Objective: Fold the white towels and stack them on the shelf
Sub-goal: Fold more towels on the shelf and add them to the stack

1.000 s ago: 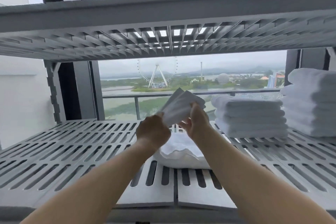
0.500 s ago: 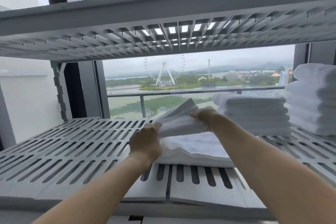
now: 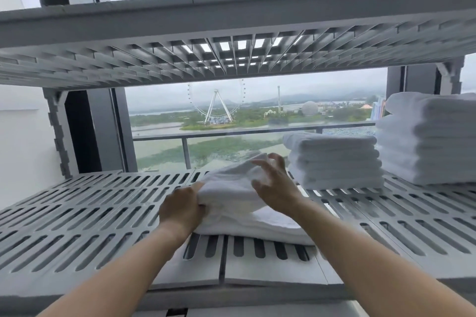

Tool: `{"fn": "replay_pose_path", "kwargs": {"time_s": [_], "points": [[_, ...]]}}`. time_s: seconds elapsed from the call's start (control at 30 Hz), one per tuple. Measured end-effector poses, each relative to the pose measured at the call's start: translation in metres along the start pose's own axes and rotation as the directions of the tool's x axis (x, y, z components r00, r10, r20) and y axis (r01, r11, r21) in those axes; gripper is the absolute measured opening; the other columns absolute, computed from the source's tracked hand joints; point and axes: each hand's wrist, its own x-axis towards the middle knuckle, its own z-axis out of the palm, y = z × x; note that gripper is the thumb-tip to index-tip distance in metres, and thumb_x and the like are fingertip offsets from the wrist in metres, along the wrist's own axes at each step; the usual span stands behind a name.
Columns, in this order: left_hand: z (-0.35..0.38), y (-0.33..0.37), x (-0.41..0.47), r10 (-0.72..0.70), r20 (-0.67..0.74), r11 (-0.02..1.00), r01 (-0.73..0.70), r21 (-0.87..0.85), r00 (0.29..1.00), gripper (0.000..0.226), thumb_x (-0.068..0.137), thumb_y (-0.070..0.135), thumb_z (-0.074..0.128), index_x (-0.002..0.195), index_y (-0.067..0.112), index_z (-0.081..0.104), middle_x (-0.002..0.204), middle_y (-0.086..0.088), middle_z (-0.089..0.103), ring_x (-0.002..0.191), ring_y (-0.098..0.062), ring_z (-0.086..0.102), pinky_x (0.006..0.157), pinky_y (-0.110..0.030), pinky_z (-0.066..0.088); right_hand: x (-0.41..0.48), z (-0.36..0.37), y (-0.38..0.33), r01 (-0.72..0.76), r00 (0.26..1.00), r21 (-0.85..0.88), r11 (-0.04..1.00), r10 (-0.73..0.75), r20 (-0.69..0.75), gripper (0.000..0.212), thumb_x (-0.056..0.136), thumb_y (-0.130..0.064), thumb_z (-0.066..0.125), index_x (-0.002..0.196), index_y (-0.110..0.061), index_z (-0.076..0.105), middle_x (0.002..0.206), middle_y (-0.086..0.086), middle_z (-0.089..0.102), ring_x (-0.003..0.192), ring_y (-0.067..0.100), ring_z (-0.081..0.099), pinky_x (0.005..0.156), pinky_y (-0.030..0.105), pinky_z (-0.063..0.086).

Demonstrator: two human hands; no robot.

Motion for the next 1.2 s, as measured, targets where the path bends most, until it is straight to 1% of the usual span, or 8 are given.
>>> {"fn": "replay_pose_path", "kwargs": {"time_s": [0.2, 0.33, 0.43, 0.57, 0.67, 0.8, 1.03, 1.2], "points": [[-0.002, 0.001, 0.004, 0.023, 0.005, 0.999, -0.023, -0.033, 1.0, 0.044, 0.078, 0.021, 0.052, 0.121, 0.031, 0.055, 0.094, -0.009, 0.069, 0.086, -0.031, 0.062, 0.064, -0.028, 0.037, -0.007, -0.012, 0.014, 0.169, 0.958, -0.161, 0.972, -0.124, 0.257, 0.085, 0.064, -0.033, 0.08, 0.138, -0.031, 0.039, 0.155, -0.001, -0.001, 0.142, 0.02, 0.015, 0.1, 0.019, 0.017], [-0.005, 0.001, 0.005, 0.033, -0.017, 0.997, -0.034, -0.075, 0.999, 0.038, 0.075, 0.023, 0.056, 0.113, 0.031, 0.06, 0.093, -0.007, 0.07, 0.084, -0.031, 0.063, 0.062, -0.029, 0.038, -0.005, -0.01, 0.007, 0.24, 0.963, -0.513, 0.824, -0.138, 0.23, 0.067, 0.075, -0.012, 0.064, 0.136, -0.025, 0.039, 0.152, 0.007, 0.004, 0.136, 0.034, 0.022, 0.105, 0.037, 0.035], [-0.007, -0.001, 0.005, 0.019, 0.007, 0.992, -0.018, -0.125, 1.0, 0.041, 0.069, 0.023, 0.063, 0.11, 0.029, 0.061, 0.09, -0.006, 0.071, 0.084, -0.03, 0.063, 0.064, -0.029, 0.042, -0.004, -0.005, -0.001, 0.198, 0.978, -0.731, 0.653, -0.186, 0.098, 0.04, 0.085, -0.016, 0.051, 0.125, -0.015, 0.048, 0.143, 0.011, 0.027, 0.124, 0.035, 0.036, 0.085, 0.042, 0.049], [-0.005, -0.002, 0.001, 0.134, 0.035, 0.988, -0.13, -0.081, 0.99, 0.047, 0.074, 0.02, 0.058, 0.12, 0.028, 0.056, 0.103, -0.002, 0.067, 0.091, -0.024, 0.062, 0.071, -0.029, 0.045, -0.002, -0.022, -0.008, 0.127, 0.923, -0.819, 0.56, -0.369, -0.109, 0.02, 0.072, -0.019, 0.066, 0.088, -0.009, 0.065, 0.093, 0.005, 0.066, 0.091, 0.025, 0.061, 0.071, 0.031, 0.049], [0.0, -0.002, -0.004, 0.257, 0.059, 0.964, -0.253, -0.078, 0.964, 0.052, 0.078, 0.016, 0.054, 0.13, 0.024, 0.05, 0.122, 0.001, 0.059, 0.106, -0.022, 0.058, 0.085, -0.035, 0.049, -0.01, -0.027, -0.012, 0.093, 0.876, -0.828, 0.553, -0.441, -0.197, 0.021, 0.043, -0.014, 0.079, 0.058, -0.011, 0.064, 0.054, 0.003, 0.063, 0.056, 0.022, 0.062, 0.066, 0.031, 0.055], [-0.003, -0.008, -0.002, 0.349, 0.123, 0.933, -0.332, -0.141, 0.929, 0.053, 0.083, 0.023, 0.058, 0.134, 0.018, 0.047, 0.134, -0.001, 0.054, 0.118, -0.022, 0.054, 0.096, -0.04, 0.045, -0.022, -0.017, -0.01, 0.071, 0.988, -0.844, 0.532, -0.155, -0.014, 0.009, 0.07, -0.015, 0.06, 0.078, -0.016, 0.057, 0.078, 0.004, 0.064, 0.079, 0.024, 0.06, 0.102, 0.044, 0.036], [-0.006, 0.004, 0.002, 0.124, 0.105, 0.962, -0.093, -0.256, 0.987, 0.062, 0.073, 0.033, 0.072, 0.131, 0.021, 0.051, 0.122, -0.008, 0.061, 0.11, -0.027, 0.057, 0.09, -0.034, 0.046, -0.029, 0.01, 0.002, 0.196, 0.981, -0.698, 0.689, -0.136, 0.141, 0.031, 0.084, -0.012, 0.051, 0.114, -0.017, 0.049, 0.108, 0.004, 0.064, 0.096, 0.027, 0.063, 0.077, 0.034, 0.047], [-0.005, 0.016, 0.006, 0.278, 0.237, 0.957, -0.289, 0.012, 0.931, 0.056, 0.082, 0.008, 0.05, 0.13, 0.036, 0.046, 0.124, -0.001, 0.055, 0.111, -0.024, 0.055, 0.094, -0.041, 0.046, -0.037, -0.01, -0.005, 0.148, 0.983, -0.79, 0.595, -0.176, 0.052, 0.032, 0.08, 0.002, 0.045, 0.102, -0.017, 0.059, 0.099, 0.005, 0.066, 0.09, 0.029, 0.064, 0.072, 0.034, 0.049]]}}
